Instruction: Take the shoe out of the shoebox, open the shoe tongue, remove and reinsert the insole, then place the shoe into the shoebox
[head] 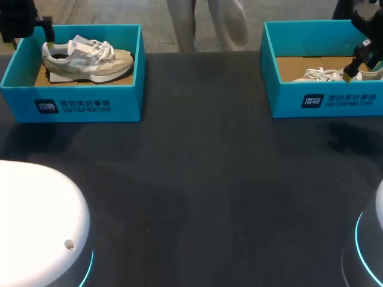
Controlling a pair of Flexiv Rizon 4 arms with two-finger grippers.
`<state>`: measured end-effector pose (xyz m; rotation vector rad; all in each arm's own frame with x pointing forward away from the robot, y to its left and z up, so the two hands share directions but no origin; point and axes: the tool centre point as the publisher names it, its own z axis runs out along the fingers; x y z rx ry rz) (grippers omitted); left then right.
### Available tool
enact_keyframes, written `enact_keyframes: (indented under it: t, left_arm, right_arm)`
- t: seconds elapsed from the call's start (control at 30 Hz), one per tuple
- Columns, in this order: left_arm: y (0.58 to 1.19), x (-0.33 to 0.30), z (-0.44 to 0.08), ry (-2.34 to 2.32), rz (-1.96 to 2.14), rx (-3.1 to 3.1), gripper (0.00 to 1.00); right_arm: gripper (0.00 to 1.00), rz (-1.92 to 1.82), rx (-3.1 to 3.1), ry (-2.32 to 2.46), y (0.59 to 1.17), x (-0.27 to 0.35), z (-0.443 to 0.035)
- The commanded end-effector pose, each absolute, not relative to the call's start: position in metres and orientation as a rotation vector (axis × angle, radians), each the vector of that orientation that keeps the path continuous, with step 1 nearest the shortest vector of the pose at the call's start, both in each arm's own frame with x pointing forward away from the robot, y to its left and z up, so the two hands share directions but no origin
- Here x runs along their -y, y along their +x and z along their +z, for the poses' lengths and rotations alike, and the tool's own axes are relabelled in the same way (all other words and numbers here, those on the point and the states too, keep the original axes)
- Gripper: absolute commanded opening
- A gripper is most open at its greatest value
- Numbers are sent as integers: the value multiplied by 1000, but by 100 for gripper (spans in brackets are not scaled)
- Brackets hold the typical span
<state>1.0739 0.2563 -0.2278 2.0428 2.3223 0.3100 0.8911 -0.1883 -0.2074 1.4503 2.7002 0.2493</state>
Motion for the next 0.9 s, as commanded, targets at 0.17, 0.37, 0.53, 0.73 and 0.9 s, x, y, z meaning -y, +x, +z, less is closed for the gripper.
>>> enact_keyframes:
  t: [0.17, 0.37, 0.53, 0.73, 0.9]
  left_arm:
    - [1123, -276, -259, 2077, 209, -2243, 100]
    - [1158, -287, -277, 2104, 164, -2195, 100]
    - [1182, -290, -286, 2111, 135, -2189, 100]
    - [1195, -289, -288, 2144, 79, -2207, 100]
    - [1204, -293, -291, 2164, 72, -2208, 100]
  right_arm:
    - [100, 247, -2702, 1451, 892, 188, -207]
    - [100, 247, -2702, 1451, 892, 188, -207]
    - [100, 247, -2702, 1451, 892, 188, -207]
    - [100, 247, -2702, 1451, 892, 188, -207]
    - [100, 247, -2702, 1451, 892, 188, -207]
